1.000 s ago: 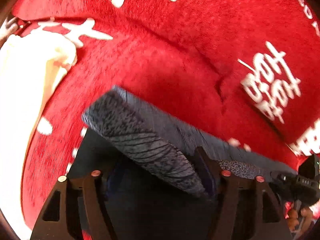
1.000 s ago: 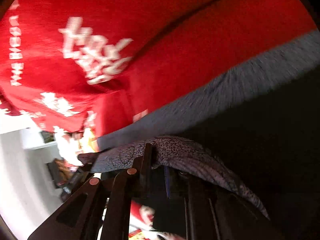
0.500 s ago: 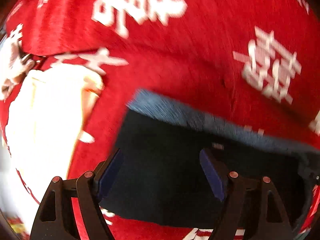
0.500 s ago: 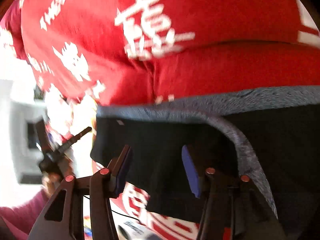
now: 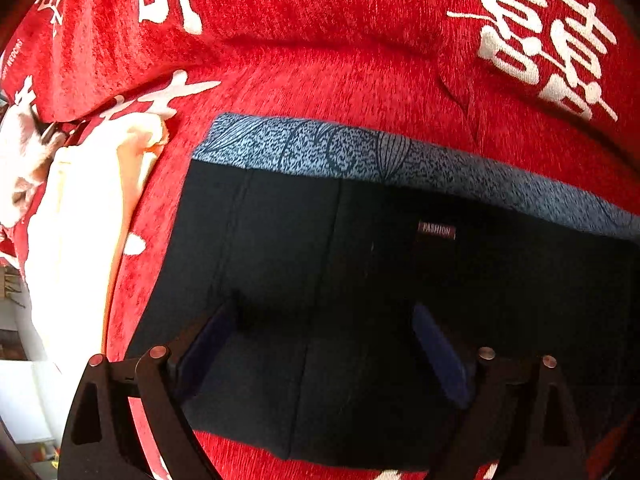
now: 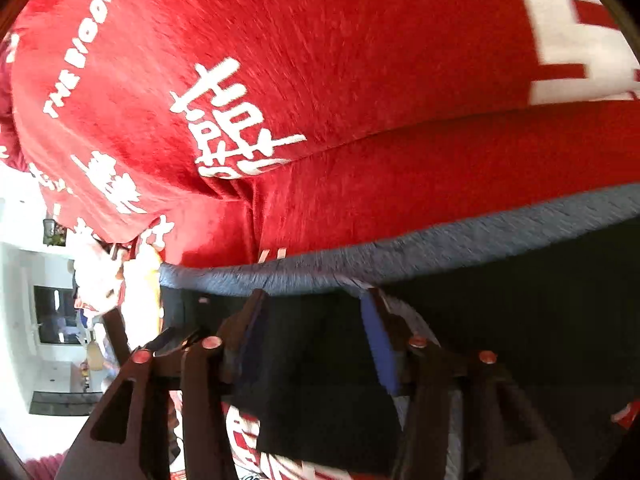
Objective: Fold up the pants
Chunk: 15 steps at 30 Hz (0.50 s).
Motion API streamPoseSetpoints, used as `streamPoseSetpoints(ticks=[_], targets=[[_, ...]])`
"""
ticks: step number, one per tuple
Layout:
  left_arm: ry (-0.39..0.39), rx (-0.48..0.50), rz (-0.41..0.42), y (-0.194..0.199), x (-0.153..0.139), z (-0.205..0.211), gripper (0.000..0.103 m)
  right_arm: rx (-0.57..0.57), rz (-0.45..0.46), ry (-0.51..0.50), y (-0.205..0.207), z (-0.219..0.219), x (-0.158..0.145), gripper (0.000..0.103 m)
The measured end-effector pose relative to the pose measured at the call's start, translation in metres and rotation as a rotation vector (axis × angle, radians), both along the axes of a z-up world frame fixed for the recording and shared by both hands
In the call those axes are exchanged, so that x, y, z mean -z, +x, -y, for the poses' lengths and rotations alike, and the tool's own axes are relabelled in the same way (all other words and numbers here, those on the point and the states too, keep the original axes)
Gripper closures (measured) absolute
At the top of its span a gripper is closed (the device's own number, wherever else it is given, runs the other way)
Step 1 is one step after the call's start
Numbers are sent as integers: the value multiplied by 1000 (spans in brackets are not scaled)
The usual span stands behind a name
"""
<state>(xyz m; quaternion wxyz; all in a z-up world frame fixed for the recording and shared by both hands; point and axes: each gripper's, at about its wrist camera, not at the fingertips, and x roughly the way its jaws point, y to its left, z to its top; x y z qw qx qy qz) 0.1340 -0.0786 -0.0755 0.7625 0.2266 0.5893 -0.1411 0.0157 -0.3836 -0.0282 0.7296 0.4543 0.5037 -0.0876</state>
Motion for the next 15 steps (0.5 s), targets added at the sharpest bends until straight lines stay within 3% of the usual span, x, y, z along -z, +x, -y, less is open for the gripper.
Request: streamPoseSetpoints(ticks=[5, 11, 15], targets=[[-14, 64, -45, -28, -17, 8, 10, 64, 7, 24, -58, -16, -23, 47], [-93, 263, -108, -87, -42, 37, 11, 238, -28, 39, -152, -38, -29, 45], [-194, 406, -219, -140, -53, 70, 11, 379, -75, 49, -225, -54, -31, 43]])
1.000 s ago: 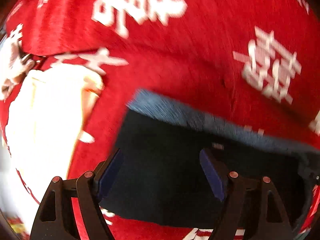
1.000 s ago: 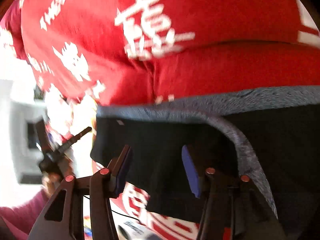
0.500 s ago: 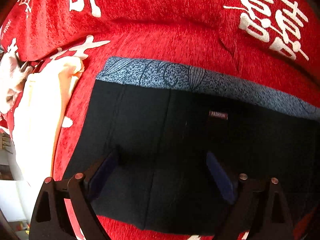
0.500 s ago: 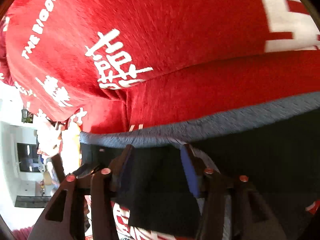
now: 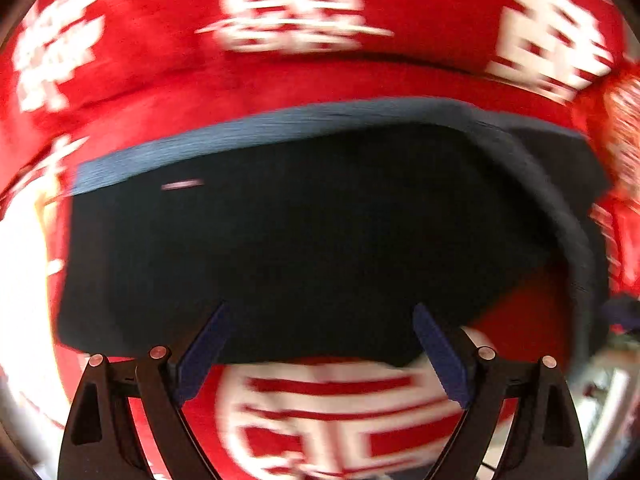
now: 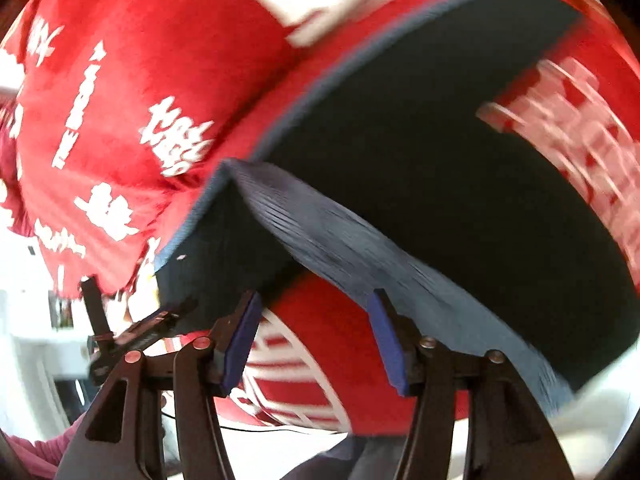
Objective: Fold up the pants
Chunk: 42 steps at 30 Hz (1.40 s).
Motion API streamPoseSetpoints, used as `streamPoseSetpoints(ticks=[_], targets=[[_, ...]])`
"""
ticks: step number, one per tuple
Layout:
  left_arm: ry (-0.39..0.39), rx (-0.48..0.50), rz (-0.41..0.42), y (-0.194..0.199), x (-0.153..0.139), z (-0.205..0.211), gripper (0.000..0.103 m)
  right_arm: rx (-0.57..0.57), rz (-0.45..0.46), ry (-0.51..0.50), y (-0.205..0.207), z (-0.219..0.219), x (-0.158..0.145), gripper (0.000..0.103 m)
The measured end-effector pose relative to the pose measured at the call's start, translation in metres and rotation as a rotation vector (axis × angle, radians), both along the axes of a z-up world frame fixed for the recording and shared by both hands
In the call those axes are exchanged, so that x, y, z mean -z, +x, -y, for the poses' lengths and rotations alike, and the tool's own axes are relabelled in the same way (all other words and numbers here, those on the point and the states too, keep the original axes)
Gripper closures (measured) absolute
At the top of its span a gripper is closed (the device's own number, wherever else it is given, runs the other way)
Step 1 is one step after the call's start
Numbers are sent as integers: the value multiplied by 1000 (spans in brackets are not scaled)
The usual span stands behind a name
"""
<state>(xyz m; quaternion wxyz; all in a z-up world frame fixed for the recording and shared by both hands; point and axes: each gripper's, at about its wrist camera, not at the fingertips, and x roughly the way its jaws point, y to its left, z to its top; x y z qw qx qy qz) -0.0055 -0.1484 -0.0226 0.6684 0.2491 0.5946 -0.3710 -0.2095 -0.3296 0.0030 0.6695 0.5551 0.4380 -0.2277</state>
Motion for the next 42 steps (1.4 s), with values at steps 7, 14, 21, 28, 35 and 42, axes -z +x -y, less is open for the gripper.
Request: streamPoseSetpoints(ticks=[7, 14, 21, 28, 35, 42], targets=[[-98, 162, -164, -85, -7, 63, 10, 259, -54, 21, -116, -26, 19, 42], [-57, 184, -250, -137, 25, 111, 11, 331, -116, 78, -180, -30, 58, 42], [-10, 166, -275, -167, 40, 126, 11, 370, 68, 223, -212, -22, 97, 42], [-28, 194, -288, -178, 36, 146, 61, 374, 224, 326, -201, -15, 104, 88], [-113, 204, -332, -174, -2, 181, 75, 316, 355, 224, -181, 50, 28, 88], [-205, 187, -238, -137, -39, 239, 73, 253, 358, 164, -137, 172, -13, 88]])
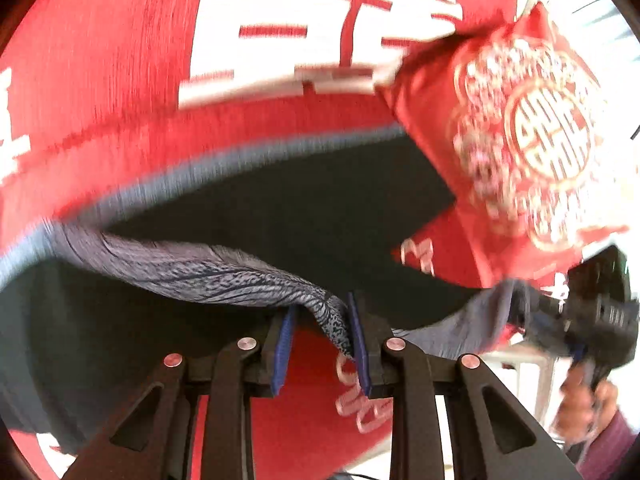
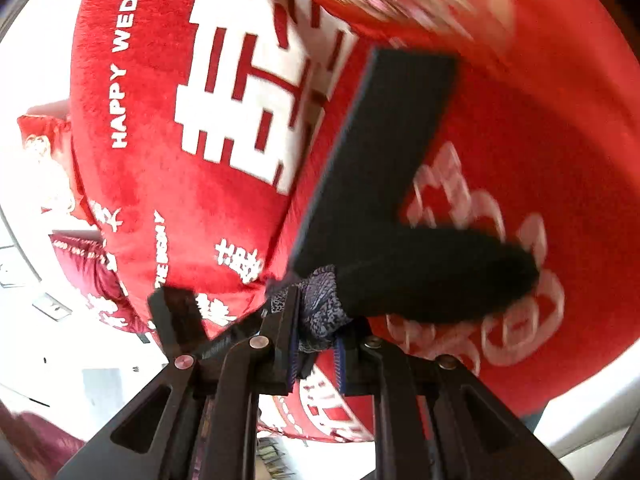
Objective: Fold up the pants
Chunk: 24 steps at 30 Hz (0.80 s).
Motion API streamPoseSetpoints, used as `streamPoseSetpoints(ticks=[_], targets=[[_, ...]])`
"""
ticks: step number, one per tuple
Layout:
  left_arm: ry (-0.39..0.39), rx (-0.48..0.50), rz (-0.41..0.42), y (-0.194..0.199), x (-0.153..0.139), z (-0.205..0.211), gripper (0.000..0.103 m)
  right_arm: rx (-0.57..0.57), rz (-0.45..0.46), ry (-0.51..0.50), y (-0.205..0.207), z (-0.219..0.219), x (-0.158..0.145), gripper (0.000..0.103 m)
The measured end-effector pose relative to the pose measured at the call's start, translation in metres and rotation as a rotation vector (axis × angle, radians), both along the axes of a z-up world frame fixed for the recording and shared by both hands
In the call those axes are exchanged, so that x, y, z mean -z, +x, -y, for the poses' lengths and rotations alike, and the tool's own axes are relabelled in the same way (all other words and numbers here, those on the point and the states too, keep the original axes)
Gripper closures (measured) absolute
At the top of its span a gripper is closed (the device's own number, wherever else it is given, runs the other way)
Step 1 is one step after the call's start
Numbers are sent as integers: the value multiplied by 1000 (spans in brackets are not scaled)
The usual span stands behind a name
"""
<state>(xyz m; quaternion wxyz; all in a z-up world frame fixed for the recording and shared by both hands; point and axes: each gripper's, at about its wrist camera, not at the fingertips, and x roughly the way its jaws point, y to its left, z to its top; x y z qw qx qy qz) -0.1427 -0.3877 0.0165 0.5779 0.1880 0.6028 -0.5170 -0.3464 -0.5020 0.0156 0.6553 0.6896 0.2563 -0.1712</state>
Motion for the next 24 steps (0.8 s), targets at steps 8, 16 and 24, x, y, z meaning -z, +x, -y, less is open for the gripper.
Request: streamPoseSetpoints(ticks=[8, 16, 24], targets=[[-4, -97, 261, 53, -28, 6, 24, -167, -342, -281, 87, 114, -27, 24], [296, -265, 338, 86, 50, -55, 24, -168, -488, -312, 76, 75, 3, 28], [364, -324, 350, 93, 83, -83, 19, -120, -595, -296, 78, 92, 51, 95]])
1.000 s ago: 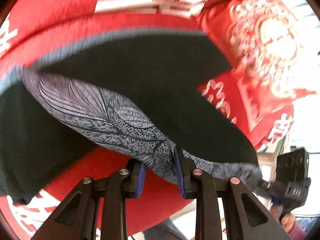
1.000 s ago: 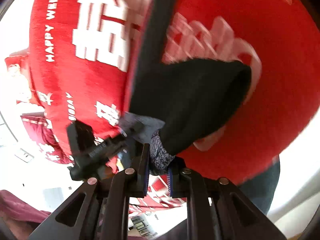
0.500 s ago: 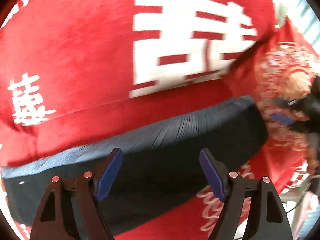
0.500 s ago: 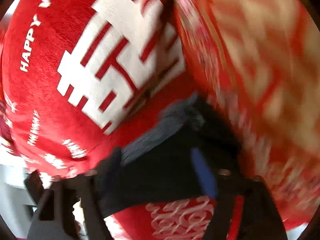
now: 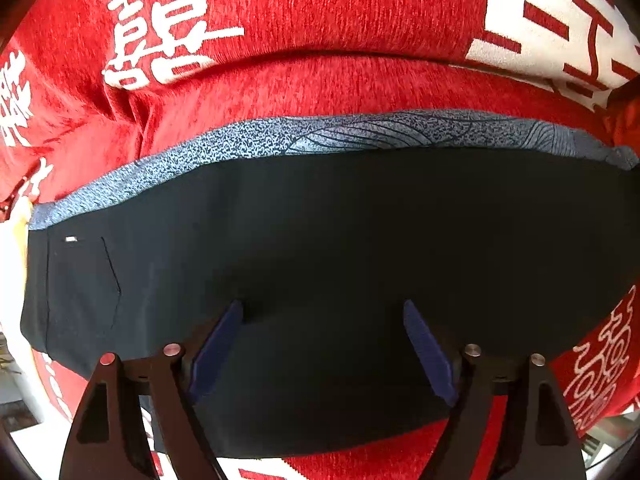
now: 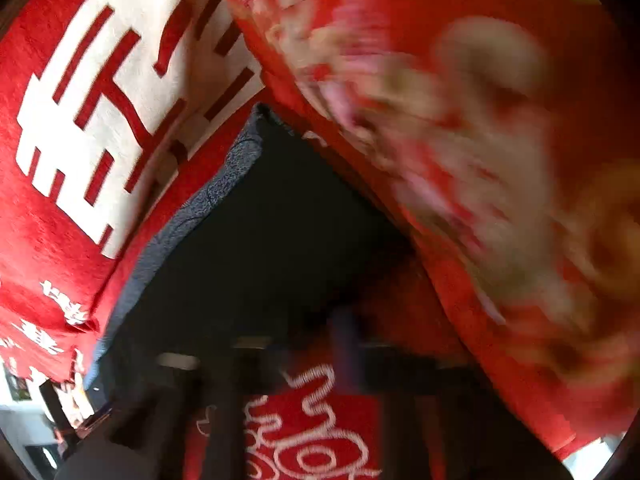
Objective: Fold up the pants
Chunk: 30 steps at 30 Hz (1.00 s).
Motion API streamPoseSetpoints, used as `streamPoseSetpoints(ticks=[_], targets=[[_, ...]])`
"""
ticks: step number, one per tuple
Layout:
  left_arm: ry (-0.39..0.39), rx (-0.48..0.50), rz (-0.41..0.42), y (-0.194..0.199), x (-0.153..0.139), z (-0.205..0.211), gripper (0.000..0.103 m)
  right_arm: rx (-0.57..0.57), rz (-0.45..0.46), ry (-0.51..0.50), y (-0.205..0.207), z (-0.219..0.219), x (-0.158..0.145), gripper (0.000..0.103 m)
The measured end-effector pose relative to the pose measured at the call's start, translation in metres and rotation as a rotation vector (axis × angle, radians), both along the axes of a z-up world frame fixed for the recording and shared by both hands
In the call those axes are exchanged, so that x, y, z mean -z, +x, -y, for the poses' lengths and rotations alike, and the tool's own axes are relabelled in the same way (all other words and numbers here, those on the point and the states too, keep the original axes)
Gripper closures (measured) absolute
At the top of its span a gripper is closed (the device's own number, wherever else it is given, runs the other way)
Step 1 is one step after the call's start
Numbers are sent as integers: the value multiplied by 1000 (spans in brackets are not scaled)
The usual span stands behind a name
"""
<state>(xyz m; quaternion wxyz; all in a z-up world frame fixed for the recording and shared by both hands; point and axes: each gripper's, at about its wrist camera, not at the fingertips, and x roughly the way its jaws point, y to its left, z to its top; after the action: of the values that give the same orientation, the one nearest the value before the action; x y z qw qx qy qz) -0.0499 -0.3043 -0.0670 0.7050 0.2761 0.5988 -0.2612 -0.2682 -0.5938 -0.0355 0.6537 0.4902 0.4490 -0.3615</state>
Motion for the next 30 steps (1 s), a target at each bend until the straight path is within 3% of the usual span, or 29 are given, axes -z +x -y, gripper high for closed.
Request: streamPoseSetpoints(ticks=[3, 6, 8, 10, 13, 16, 18, 21, 22, 23, 24, 26, 30], targets=[[5, -3, -9, -1, 2, 2, 19, -65, -45, -66, 7, -2, -12, 95], [25, -2, -18, 1, 0, 6, 19, -58, -119, 16, -6, -2, 6, 71], [31, 9, -11, 2, -7, 6, 19, -98, -148, -9, -7, -9, -9, 69], [-7, 22, 26, 3, -23, 12, 19, -108, -109, -53, -10, -18, -31, 69], [-33, 11, 82, 17, -30, 22, 19, -224, -64, -191, 10, -27, -59, 67], [-37, -40, 89, 32, -25, 35, 19, -296, -44, -213, 47, -9, -53, 64], [-47, -63, 107, 39, -19, 39, 19, -285, -21, -191, 68, 10, -36, 64], [-2, -80, 101, 35, 1, 38, 19, -258, -112, -144, 80, 37, 4, 68], [1, -86, 92, 31, 5, 34, 17, -238, -91, -128, 76, 44, 11, 69], [-17, -94, 102, 29, 6, 30, 15, -215, -63, -154, 69, 46, 7, 73], [-25, -100, 121, 26, 5, 25, 8, -208, -83, -171, 65, 46, 3, 78], [-26, -102, 110, 25, 7, 18, 5, -193, -146, -200, 59, 40, -6, 77], [-11, -119, 51, 27, 4, 2, 5, -141, -130, -141, 42, 24, -17, 65]])
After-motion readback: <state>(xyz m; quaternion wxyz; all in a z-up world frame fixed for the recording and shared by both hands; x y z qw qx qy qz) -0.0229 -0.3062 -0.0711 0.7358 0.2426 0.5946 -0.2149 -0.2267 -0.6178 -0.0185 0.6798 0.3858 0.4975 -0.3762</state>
